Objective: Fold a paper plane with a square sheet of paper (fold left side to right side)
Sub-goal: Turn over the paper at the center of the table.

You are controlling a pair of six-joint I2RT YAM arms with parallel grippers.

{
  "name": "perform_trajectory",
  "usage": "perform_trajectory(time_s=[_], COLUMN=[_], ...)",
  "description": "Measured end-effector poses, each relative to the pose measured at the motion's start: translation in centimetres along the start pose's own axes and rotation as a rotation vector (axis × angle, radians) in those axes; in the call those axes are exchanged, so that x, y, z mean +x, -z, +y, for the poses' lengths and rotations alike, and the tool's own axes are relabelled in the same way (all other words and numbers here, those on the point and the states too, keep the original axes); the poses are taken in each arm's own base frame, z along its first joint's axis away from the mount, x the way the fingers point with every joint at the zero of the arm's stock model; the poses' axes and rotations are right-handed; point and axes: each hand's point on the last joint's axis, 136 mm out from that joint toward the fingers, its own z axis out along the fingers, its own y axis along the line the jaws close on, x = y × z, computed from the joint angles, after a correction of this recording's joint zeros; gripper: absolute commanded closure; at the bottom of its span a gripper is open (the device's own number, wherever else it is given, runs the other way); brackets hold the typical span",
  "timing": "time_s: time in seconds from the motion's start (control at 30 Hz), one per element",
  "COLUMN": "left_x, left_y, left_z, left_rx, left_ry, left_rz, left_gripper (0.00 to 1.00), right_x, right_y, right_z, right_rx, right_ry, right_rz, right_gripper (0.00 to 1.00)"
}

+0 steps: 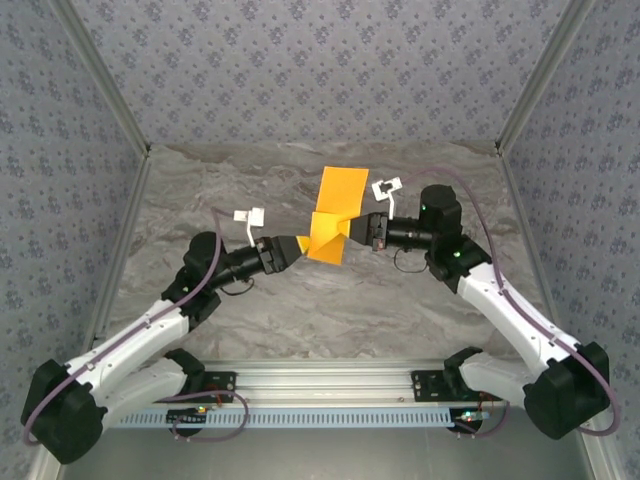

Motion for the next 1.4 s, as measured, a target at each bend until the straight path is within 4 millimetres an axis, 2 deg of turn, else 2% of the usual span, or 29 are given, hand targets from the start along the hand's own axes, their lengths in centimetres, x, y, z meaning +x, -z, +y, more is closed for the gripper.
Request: perform_trajectory(time_s=[0.13, 0.23, 0.43, 0.63, 0.73, 0.87, 0.97, 1.1, 1.27, 1.4], left_x=[0.1, -0.1, -0.7, -0.8, -0.9, -0.8, -0.1, 1.1, 2.4, 4.3], left_y=[-1.1, -1.4, -1.3, -1.1, -1.0, -0.8, -0.7, -0.4, -0.1, 0.2], left_z=[-2.4, -3.8, -5.1, -5.4, -5.6, -5.5, -4.7, -3.0, -0.2, 3.3], left_rx=[0.081, 0.132, 0.183, 0.19, 0.195, 0.184, 0.132, 0.002, -0.257, -0.566], left_ry=[-0.009, -0.016, -0.024, -0.025, -0.032, -0.038, -0.051, -0.098, -0.213, -0.346], left_rz=[0.022, 0.019, -0.005, -0.012, -0.018, -0.016, -0.002, 0.026, 0.066, 0.154], left_gripper=[0.15, 0.27, 0.54, 0.74, 0.85, 0.96, 1.0, 1.0, 1.0, 1.0], right_x=[0.2, 0.4, 0.1, 0.0, 0.0, 0.4, 0.8, 0.7, 0.7, 2.1], right_y=[-0.8, -1.2, -1.2, -1.2, -1.2, -0.9, -0.2, 2.4, 7.3, 12.1], right_z=[2.7, 4.0, 4.4, 4.7, 4.7, 4.4, 3.4, 0.6, -3.2, -7.2], right_rx=[-0.06, -0.088, -0.103, -0.109, -0.11, -0.082, -0.014, 0.204, 0.569, 0.893], right_ry=[0.017, 0.019, -0.008, -0.024, -0.029, -0.028, -0.017, 0.012, 0.058, 0.035], right_rz=[0.023, 0.036, 0.03, 0.025, 0.025, 0.031, 0.034, -0.001, -0.051, -0.05], right_gripper=[0.98, 0.98, 0.98, 0.94, 0.86, 0.64, 0.49, 0.34, 0.22, 0.18])
